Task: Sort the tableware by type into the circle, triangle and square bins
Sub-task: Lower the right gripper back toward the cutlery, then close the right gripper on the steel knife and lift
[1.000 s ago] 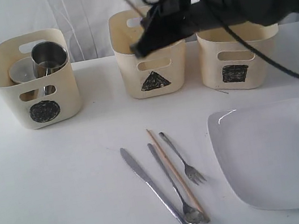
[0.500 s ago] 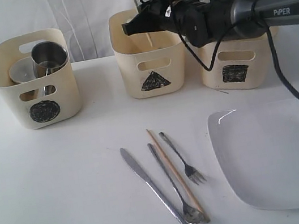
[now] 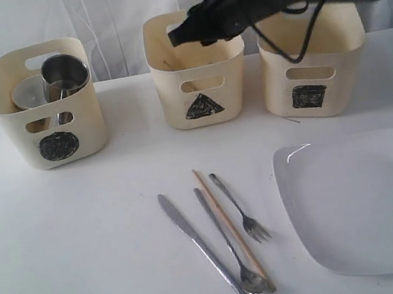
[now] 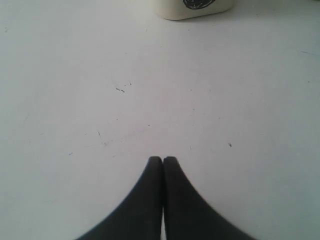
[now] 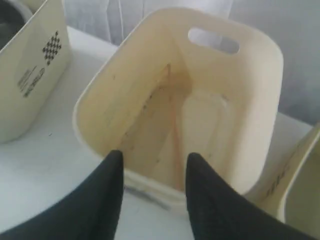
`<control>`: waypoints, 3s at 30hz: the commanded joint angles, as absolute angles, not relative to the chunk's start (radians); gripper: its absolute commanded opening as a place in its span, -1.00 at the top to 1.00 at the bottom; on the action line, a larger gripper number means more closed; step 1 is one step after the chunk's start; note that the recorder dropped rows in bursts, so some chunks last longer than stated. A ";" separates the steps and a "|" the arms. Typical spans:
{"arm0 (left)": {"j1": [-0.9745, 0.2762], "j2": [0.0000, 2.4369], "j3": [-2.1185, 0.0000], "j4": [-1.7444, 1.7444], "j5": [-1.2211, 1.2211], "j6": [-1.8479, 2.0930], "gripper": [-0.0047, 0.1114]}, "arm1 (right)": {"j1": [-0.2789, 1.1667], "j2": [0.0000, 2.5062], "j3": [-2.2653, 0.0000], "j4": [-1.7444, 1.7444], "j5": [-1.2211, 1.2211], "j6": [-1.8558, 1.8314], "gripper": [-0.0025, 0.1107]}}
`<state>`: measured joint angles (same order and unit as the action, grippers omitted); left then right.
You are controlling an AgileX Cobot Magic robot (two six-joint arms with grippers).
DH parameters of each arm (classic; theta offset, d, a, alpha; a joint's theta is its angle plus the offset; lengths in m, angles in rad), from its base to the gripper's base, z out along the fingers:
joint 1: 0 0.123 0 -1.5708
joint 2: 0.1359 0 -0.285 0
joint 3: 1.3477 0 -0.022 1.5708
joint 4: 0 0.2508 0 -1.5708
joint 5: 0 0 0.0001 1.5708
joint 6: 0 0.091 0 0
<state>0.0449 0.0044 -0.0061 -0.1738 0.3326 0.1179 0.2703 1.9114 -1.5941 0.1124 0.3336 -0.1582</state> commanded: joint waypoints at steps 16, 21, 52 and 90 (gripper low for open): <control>0.048 0.000 0.000 -0.184 0.343 0.111 0.92 | 0.694 1.783 -1.248 0.250 0.927 0.034 0.96; 0.048 0.000 0.000 -0.184 0.343 0.111 0.92 | 0.707 1.824 -1.235 0.067 0.761 0.090 0.96; 0.048 0.000 0.000 -0.184 0.343 0.111 0.92 | 0.587 1.927 -1.267 0.104 0.810 0.083 0.12; 0.048 0.000 0.000 -0.184 0.343 0.111 0.92 | 0.634 2.138 -1.267 0.185 0.738 -0.012 0.39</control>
<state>0.0449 0.0044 -0.0061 -0.1738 0.3326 0.1179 0.6088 2.0535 -1.2868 0.1738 0.7291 -0.0114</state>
